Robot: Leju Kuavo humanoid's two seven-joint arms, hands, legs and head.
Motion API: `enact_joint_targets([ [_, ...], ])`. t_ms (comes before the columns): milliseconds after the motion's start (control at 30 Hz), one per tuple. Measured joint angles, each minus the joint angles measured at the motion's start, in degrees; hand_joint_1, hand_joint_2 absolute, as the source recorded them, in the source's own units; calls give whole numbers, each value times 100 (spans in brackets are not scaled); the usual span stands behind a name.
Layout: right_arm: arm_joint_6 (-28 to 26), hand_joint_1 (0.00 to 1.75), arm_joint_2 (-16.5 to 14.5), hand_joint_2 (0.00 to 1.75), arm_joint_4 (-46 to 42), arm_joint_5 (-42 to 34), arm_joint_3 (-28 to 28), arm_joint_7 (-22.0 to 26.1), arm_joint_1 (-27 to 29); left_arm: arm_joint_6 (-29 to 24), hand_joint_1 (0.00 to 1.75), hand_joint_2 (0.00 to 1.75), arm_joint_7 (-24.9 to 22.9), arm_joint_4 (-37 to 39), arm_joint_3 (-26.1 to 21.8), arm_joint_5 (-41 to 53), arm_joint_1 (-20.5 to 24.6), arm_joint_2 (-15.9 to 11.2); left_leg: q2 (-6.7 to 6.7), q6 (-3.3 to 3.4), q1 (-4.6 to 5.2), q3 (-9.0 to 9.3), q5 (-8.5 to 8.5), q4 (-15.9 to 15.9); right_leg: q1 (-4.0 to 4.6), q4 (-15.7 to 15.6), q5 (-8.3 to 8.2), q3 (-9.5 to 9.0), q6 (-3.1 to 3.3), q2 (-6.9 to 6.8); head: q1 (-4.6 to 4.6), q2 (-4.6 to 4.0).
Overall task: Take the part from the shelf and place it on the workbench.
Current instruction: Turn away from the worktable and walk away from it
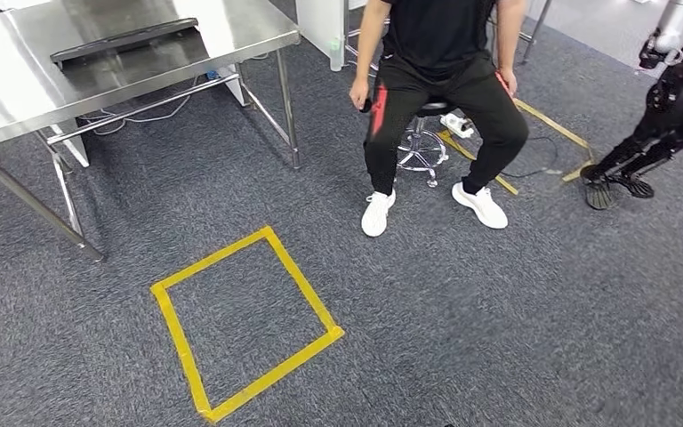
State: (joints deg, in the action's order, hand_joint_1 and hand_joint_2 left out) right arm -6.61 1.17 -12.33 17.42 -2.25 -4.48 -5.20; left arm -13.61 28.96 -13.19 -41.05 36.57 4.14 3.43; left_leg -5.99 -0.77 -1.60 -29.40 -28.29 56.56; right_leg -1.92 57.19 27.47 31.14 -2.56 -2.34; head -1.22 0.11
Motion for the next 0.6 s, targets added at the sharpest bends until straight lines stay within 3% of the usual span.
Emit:
enact_joint_targets([
  [67, 1, 0, -7, 0, 3, 0, 0, -6, 1, 0, 0, 0, 0, 1, 0, 1, -3, 0, 276, -32, -31, -140, -282, 348, -13, -3, -39, 0, 97, 123, 11, 0],
  [100, 1, 0, -11, 0, 4, 0, 0, -8, 0, 0, 0, 0, 0, 2, -1, 1, -10, -3, 445, -27, -31, -303, -511, 714, -5, -3, -55, 14, 135, 185, 19, 0],
  [167, 1, 0, -12, 0, 5, 0, 0, -9, -2, -1, 0, 0, 0, 3, -2, 0, -27, -5, 587, 10, -16, -684, -872, 1512, 48, -1, -75, 44, 184, 320, 22, 0],
  [200, 1, 0, -11, 0, 6, 0, 0, -10, 4, -2, 0, 0, 0, 3, -2, 0, -32, -5, 603, 32, -12, -795, -902, 1718, 72, 1, -80, 52, 193, 395, 23, 0],
  [233, 3, 0, -11, 0, 7, 0, 0, -10, 11, -3, 0, 0, 0, 3, -2, 0, -34, -4, 614, 62, -9, -791, -802, 1682, 92, 4, -83, 53, 197, 475, 22, 0],
  [267, 6, 0, -11, 0, 8, 1, 0, -11, 17, -5, 0, 0, 0, 3, -2, 0, -35, -4, 639, 97, -7, -682, -610, 1433, 105, 9, -83, 48, 197, 553, 22, 0],
  [333, 15, 0, -26, 0, 9, 4, 0, -11, 18, -9, 0, 0, 0, 3, -3, 0, -35, -12, 843, 179, -5, -326, -206, 672, 125, 29, -84, 41, 191, 699, 20, 0],
  [367, 18, 0, -35, 0, 9, 7, 0, -12, 12, -11, 0, 0, 0, 4, -3, 1, -36, -16, 949, 199, -4, -201, -103, 392, 134, 42, -89, 53, 179, 762, 20, 0],
  [433, 23, 0, -50, 0, 9, 9, 0, -13, 6, -14, 0, 0, 0, 5, -4, 2, -38, -30, 1042, 210, 24, -115, -72, 181, 131, 50, -117, 110, 128, 877, 19, 0],
  [500, 25, 0, -48, 0, 11, 16, 0, -18, 18, -22, 0, 0, 0, 5, -4, 3, -37, -25, 918, 235, 52, -100, -28, 118, 128, 28, -154, 183, 52, 974, 19, 0],
  [533, 27, 0, -49, 0, 13, 20, 0, -22, 26, -27, 0, 0, 1, 5, -4, 4, -34, -17, 857, 260, 56, -88, 4, 75, 128, 57, -138, 217, 30, 920, 17, 0],
  [600, 30, 0, -52, 0, 15, 30, 0, -31, 21, -32, 0, 0, 1, 5, -4, 8, -45, -4, 698, 304, 54, -78, 54, 8, 132, 481, 89, 429, 41, 616, 1, 0],
])
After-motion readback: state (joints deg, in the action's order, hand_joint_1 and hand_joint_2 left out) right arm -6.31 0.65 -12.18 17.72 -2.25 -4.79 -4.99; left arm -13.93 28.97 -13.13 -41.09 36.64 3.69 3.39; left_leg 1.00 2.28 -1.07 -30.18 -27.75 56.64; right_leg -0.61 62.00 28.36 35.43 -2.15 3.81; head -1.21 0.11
